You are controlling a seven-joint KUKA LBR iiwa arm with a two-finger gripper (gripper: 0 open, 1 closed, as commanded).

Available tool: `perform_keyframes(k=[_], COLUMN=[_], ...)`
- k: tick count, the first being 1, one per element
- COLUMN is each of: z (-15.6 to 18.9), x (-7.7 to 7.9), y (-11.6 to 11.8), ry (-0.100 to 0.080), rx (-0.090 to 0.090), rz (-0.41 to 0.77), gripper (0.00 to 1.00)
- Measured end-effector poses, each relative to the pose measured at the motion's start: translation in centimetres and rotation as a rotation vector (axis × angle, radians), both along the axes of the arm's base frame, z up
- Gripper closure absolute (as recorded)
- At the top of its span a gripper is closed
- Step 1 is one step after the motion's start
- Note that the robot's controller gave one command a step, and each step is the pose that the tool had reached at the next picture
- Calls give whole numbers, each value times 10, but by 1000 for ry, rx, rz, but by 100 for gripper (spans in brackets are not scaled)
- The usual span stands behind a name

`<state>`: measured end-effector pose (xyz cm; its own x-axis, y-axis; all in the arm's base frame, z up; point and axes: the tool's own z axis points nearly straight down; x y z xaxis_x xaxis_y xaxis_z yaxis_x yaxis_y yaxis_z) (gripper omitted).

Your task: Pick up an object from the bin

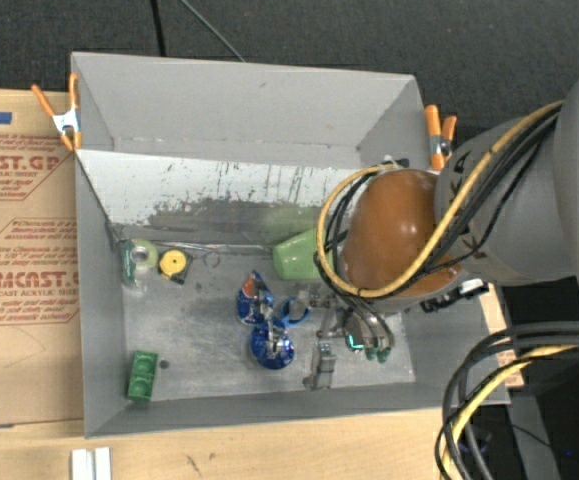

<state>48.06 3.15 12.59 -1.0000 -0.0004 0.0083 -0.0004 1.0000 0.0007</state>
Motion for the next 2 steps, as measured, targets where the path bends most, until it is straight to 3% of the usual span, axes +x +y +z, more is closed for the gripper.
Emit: perform_keyframes(k=[1,2], z=[-58,-56], x=[48,49], y=[14,13], ry=[-8,-12], rx=[0,1], rz=[117,116], gripper=[0,100])
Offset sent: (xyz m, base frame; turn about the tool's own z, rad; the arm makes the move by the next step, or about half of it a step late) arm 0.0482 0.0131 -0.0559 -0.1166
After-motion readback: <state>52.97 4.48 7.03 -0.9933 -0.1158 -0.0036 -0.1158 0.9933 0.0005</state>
